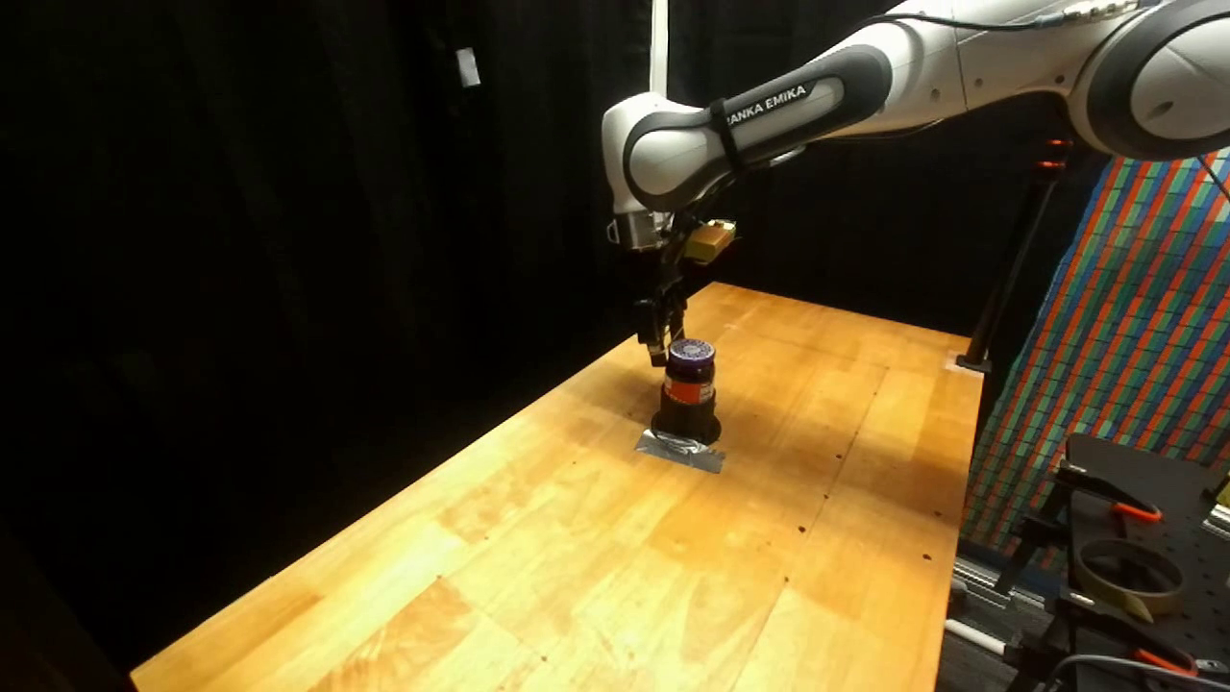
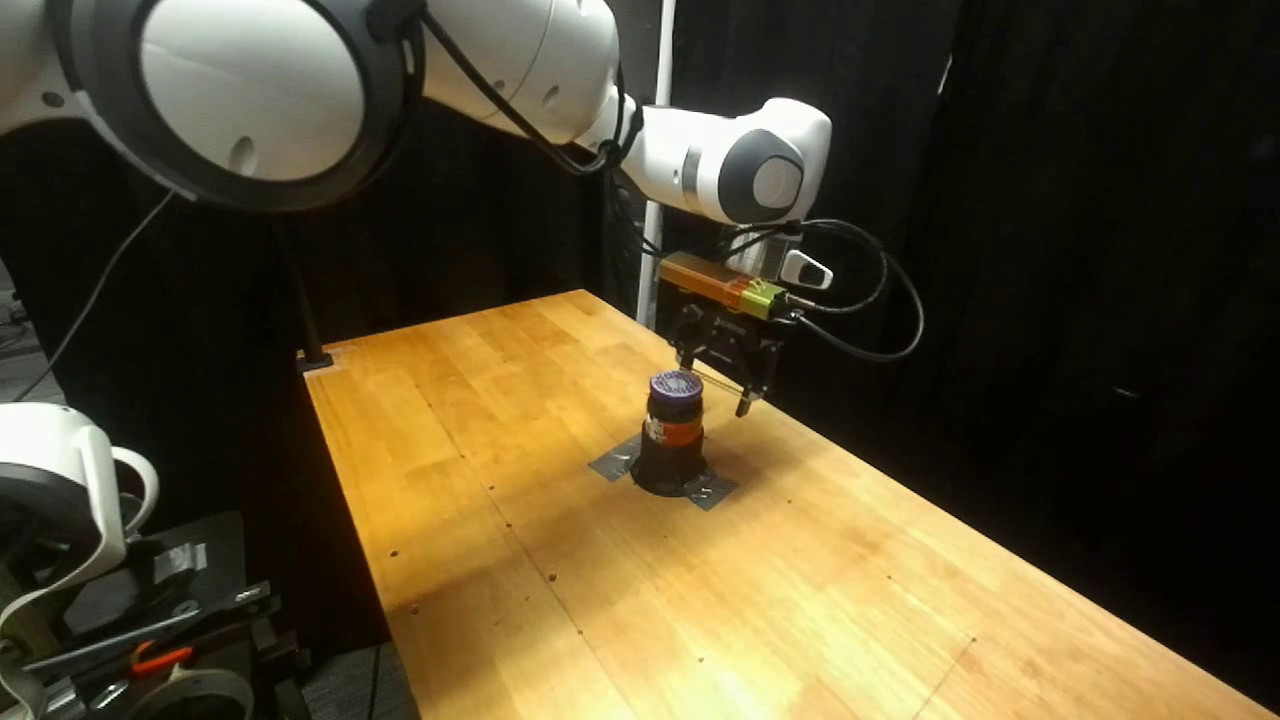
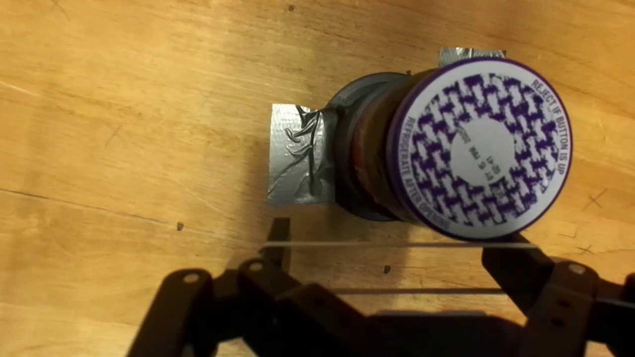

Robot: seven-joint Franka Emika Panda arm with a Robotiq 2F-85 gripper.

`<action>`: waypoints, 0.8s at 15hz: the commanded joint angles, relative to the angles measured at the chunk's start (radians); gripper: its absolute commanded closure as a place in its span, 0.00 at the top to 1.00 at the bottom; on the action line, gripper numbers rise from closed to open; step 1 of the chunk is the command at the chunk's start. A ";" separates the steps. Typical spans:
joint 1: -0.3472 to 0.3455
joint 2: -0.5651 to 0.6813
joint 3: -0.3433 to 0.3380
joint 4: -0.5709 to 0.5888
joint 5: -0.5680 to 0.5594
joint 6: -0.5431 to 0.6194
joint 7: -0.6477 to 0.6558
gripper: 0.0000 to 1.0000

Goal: Put the rubber band on the jar.

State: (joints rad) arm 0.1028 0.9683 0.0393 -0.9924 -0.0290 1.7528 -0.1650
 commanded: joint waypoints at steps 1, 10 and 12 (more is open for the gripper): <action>-0.012 0.034 0.015 0.055 -0.002 -0.054 -0.026 1.00; 0.015 -0.019 -0.003 -0.003 -0.021 -0.038 -0.003 1.00; 0.014 -0.009 -0.001 0.017 -0.034 -0.029 0.000 1.00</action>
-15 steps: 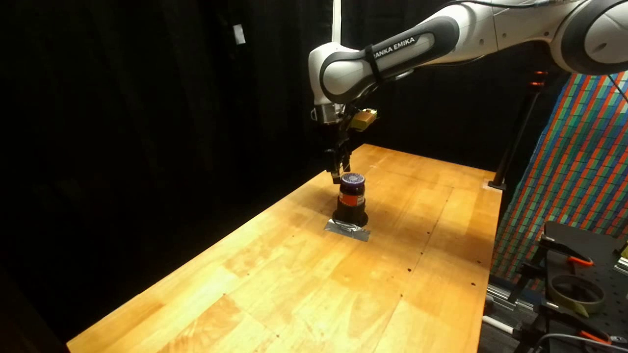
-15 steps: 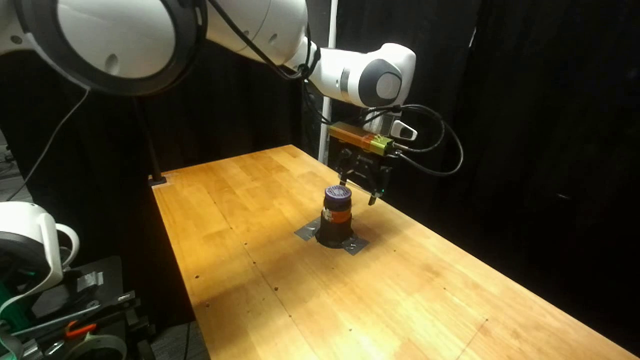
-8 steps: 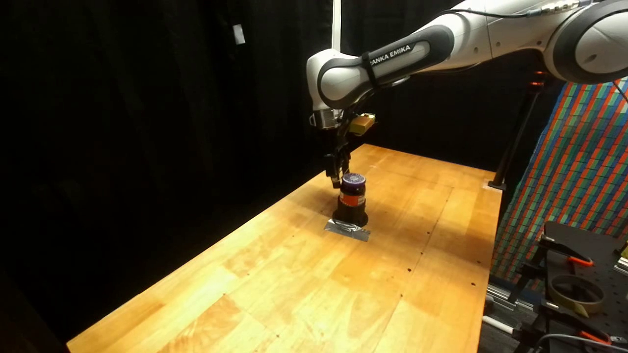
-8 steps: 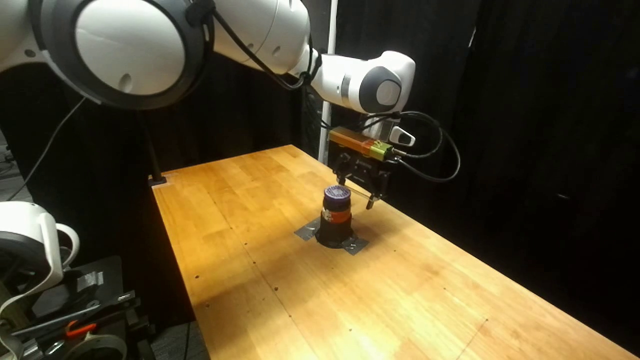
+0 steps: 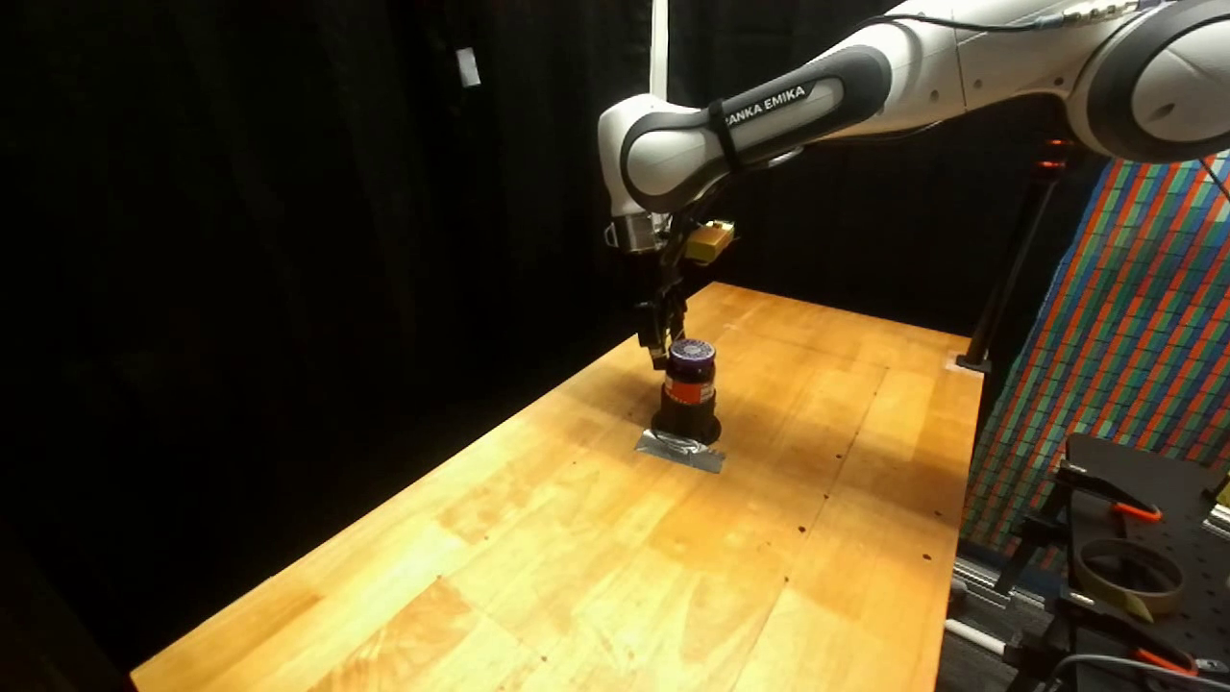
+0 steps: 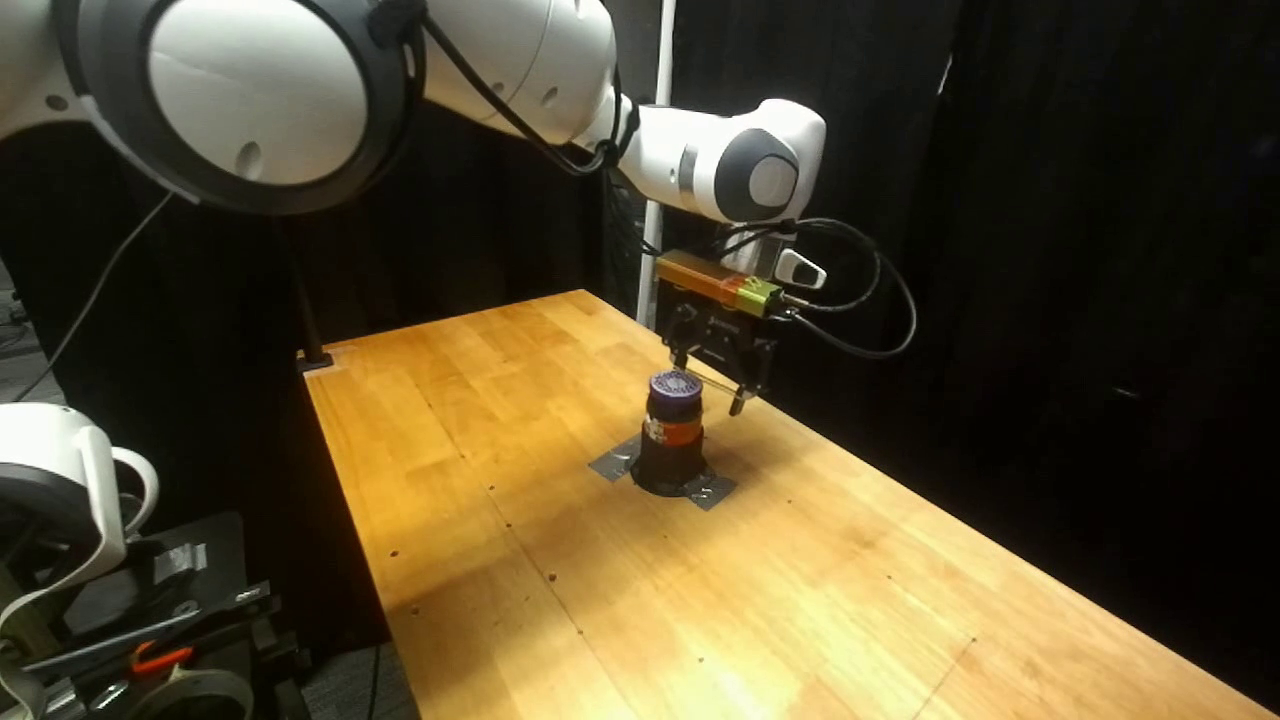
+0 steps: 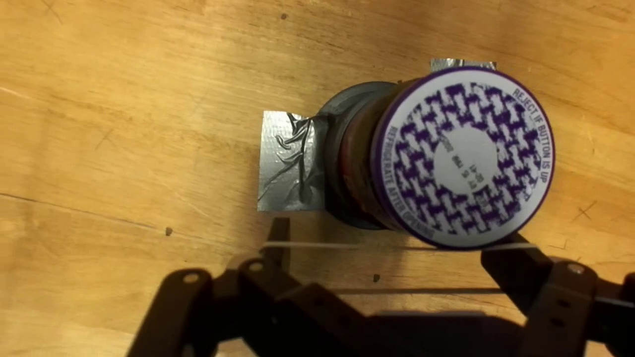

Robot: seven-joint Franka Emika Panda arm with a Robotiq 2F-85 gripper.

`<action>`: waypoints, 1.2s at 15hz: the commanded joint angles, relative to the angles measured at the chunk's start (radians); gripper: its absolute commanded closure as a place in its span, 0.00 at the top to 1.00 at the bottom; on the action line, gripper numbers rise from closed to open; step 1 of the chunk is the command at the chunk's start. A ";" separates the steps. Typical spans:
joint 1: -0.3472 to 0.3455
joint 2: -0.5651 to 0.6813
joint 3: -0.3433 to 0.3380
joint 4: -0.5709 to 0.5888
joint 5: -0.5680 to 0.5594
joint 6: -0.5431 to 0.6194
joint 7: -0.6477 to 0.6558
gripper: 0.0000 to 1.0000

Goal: Put the rubber band on the jar.

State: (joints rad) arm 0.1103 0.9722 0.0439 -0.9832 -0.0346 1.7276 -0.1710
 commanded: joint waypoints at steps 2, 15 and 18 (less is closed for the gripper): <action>0.007 -0.017 -0.007 0.001 -0.022 -0.011 -0.011 1.00; 0.036 -0.065 -0.002 -0.081 -0.022 -0.110 -0.053 1.00; 0.046 -0.104 -0.010 -0.158 -0.034 -0.112 -0.041 1.00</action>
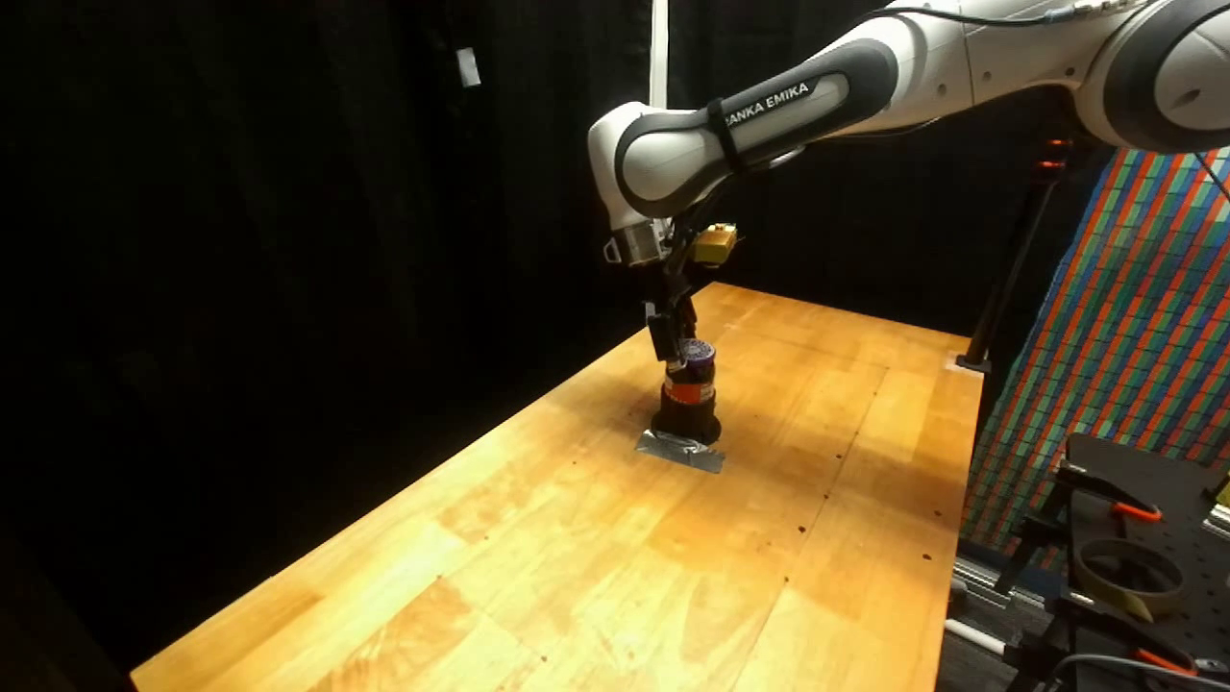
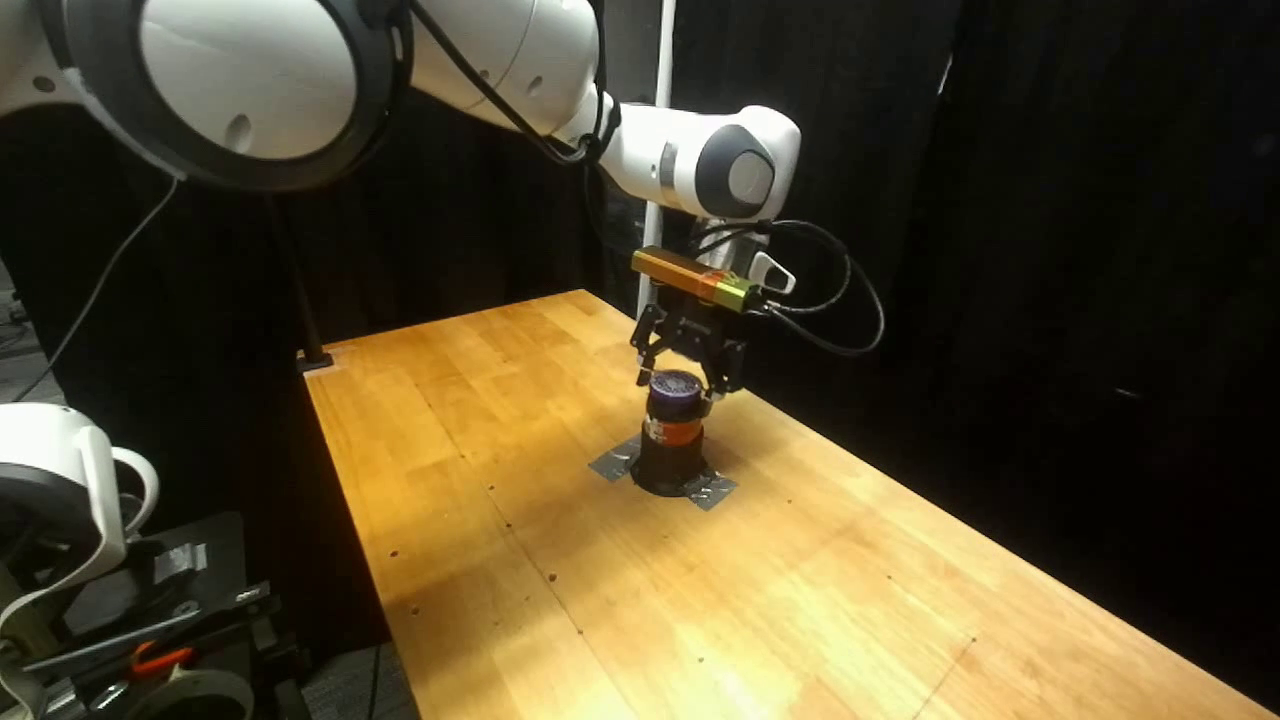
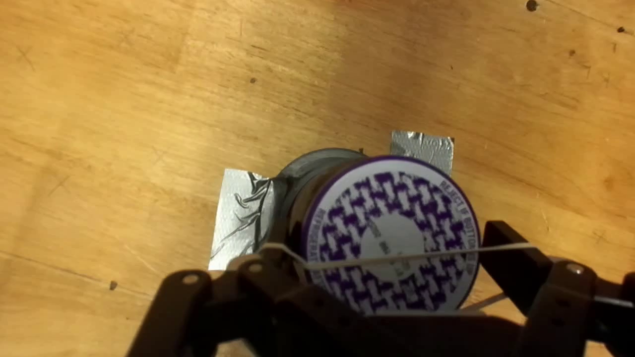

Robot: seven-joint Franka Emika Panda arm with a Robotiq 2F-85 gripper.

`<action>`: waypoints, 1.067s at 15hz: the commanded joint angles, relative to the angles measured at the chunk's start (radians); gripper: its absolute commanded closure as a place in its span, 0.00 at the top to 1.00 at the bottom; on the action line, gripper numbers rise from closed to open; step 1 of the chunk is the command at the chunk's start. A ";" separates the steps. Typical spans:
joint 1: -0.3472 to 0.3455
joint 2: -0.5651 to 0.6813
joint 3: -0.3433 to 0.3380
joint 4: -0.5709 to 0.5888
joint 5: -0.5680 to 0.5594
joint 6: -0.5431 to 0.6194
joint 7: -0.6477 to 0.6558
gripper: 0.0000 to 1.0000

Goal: Put the rubber band on the jar.

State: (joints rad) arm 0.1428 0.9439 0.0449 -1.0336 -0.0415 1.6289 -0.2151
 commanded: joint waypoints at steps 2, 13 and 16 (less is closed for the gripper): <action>0.014 -0.130 -0.014 -0.203 -0.040 0.010 0.012 1.00; -0.021 -0.402 0.005 -0.697 -0.088 0.404 0.066 0.51; -0.019 -0.463 -0.003 -0.840 -0.097 0.585 0.102 0.27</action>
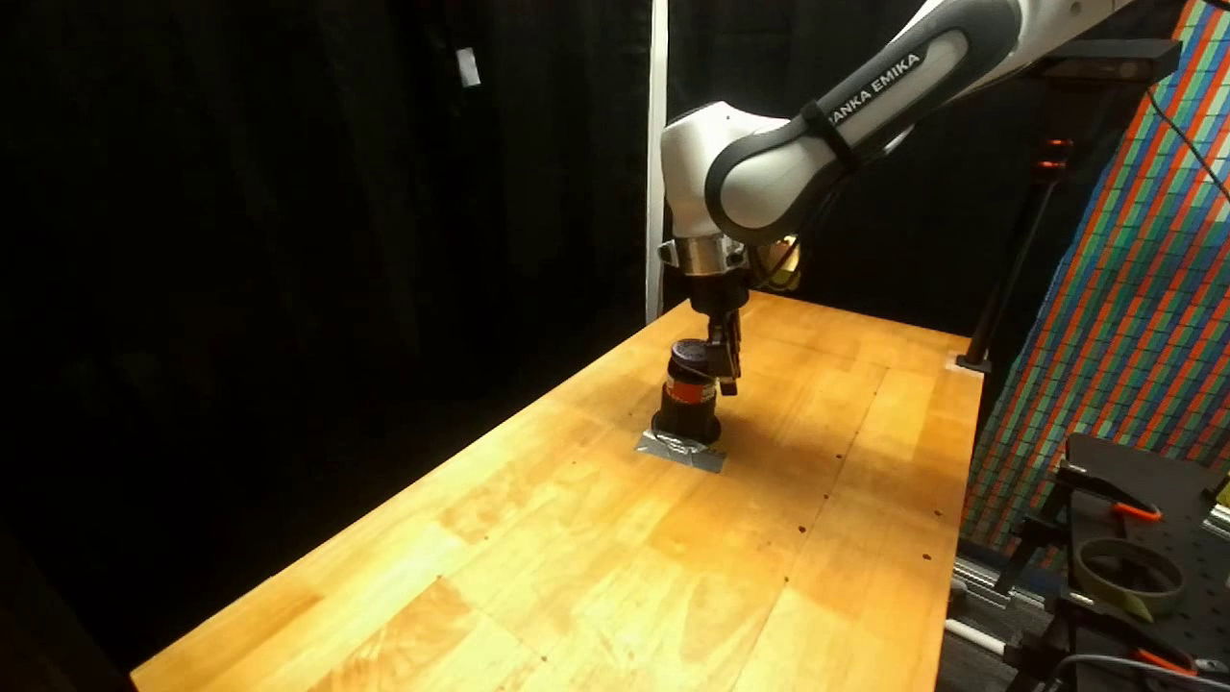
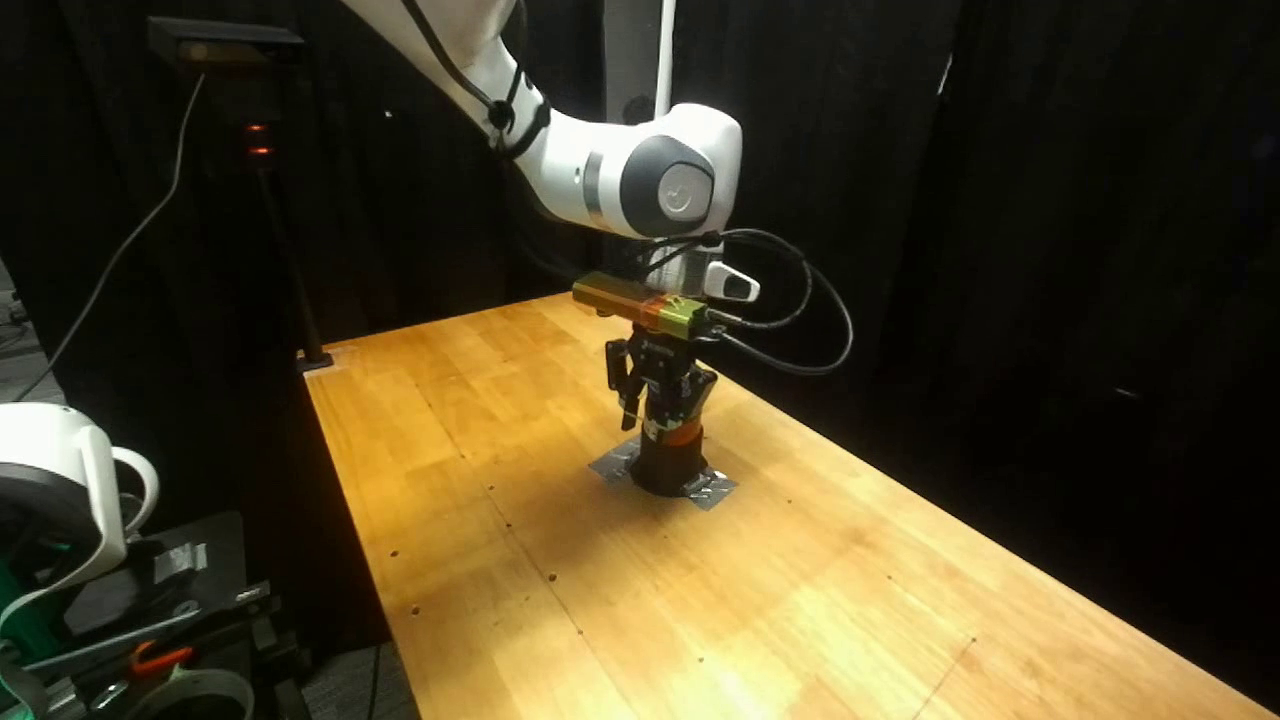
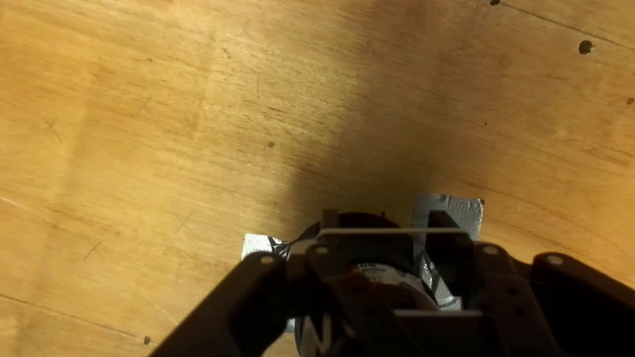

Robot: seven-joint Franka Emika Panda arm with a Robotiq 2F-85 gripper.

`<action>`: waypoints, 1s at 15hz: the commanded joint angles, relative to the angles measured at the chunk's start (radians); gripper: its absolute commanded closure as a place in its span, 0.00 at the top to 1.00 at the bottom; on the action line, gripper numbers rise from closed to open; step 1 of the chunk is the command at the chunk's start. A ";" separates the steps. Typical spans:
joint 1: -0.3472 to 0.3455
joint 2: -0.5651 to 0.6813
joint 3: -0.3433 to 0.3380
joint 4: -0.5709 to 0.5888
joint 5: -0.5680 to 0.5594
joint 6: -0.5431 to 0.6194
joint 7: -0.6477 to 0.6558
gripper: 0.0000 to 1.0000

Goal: Put the rubber band on the jar.

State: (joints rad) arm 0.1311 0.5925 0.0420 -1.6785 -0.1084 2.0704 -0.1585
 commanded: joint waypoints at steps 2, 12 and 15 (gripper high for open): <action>-0.005 -0.153 -0.007 -0.291 -0.040 0.269 0.077 0.18; 0.059 -0.296 -0.134 -0.769 -0.175 1.035 0.253 0.19; 0.171 -0.271 -0.290 -0.835 -0.227 1.269 0.293 0.21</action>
State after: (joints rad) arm 0.1985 0.3431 -0.1121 -2.4158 -0.2937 3.1710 0.0902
